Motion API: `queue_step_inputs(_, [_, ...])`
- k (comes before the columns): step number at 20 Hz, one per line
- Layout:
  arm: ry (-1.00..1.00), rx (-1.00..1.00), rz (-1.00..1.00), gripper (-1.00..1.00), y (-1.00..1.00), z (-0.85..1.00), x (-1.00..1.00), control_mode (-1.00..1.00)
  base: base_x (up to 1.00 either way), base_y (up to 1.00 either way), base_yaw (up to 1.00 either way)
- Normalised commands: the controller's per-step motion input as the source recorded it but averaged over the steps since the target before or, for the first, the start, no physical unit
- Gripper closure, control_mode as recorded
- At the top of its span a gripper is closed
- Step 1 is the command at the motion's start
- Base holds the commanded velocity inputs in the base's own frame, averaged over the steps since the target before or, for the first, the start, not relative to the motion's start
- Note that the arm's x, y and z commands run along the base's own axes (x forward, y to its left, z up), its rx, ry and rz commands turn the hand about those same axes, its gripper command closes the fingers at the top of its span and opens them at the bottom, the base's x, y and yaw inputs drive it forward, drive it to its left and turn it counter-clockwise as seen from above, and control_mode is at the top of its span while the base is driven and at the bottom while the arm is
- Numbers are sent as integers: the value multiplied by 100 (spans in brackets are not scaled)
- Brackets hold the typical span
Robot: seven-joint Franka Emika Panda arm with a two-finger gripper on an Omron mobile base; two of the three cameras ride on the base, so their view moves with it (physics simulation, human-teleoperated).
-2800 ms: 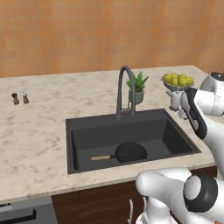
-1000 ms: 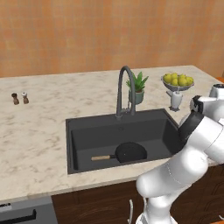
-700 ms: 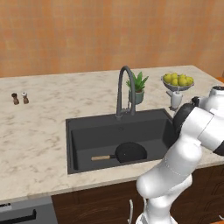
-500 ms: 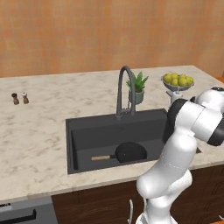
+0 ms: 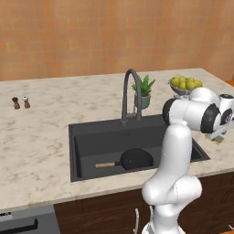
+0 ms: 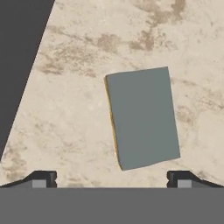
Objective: Pick the pan and sponge and place them into the sink. Then turn on the water.
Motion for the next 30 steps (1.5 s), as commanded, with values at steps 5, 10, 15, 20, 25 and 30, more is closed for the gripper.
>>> queue_step_inputs(5, [1, 1, 3, -100, -24, -27, 29, -100, 0, 0, 0])
queue_step_inputs(10, [1, 0, 3, -100, -14, -31, 26, -100, 0, 0, 0])
queue_step_inputs(15, [0, 0, 5, -100, 0, -44, 1, -100, 0, 0, 0])
queue_step_inputs(20, [0, 0, 3, -100, 0, -41, 0, -100, 0, 0, 0])
queue_step_inputs(25, [4, -1, 7, -100, 5, -72, -12, -100, 0, 0, 0])
queue_step_inputs(30, [8, -4, 10, 100, 14, -87, -28, -100, 0, 0, 0])
